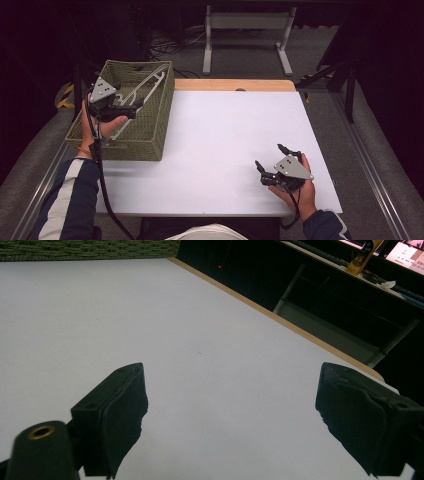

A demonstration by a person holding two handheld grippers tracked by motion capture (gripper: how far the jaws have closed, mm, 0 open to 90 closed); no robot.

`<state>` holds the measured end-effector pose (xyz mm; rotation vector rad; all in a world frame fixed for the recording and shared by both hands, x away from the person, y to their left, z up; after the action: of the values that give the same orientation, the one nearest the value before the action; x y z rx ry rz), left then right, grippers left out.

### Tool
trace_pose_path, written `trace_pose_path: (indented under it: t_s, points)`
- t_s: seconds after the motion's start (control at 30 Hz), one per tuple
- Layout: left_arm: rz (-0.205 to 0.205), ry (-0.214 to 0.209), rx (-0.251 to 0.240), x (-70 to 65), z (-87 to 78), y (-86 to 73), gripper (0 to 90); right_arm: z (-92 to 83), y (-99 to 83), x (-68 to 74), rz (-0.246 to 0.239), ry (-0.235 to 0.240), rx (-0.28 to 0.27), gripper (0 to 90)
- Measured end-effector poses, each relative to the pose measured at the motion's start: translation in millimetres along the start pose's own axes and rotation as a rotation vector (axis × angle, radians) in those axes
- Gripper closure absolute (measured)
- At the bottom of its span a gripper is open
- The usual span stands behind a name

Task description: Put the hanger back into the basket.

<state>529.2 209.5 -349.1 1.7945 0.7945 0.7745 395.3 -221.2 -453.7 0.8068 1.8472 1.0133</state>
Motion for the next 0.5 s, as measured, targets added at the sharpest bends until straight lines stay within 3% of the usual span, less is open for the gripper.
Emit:
trace_pose_path:
  t_s: [0.27,0.5]
  points:
    - [0.029,-0.057,-0.077,-28.0,-6.6,5.7,6.6,-0.7,0.9,0.8,0.009,0.01,-0.005,13.8]
    - [0.039,-0.105,-0.106,-49.9,-8.7,5.0,6.1,-0.8,0.6,0.8,0.014,0.016,-0.004,13.8]
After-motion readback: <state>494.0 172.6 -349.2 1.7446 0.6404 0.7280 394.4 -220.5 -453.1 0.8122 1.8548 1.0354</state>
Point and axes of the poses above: each handheld gripper's, and its own axes: z roughly forward along the jaws, y roughly out of its top, x roughly to its left, the point moved 8 cm from there along z, roughly forward along the jaws, and after that the axes turned 2 degrees about -y, right-handed, at the moved point
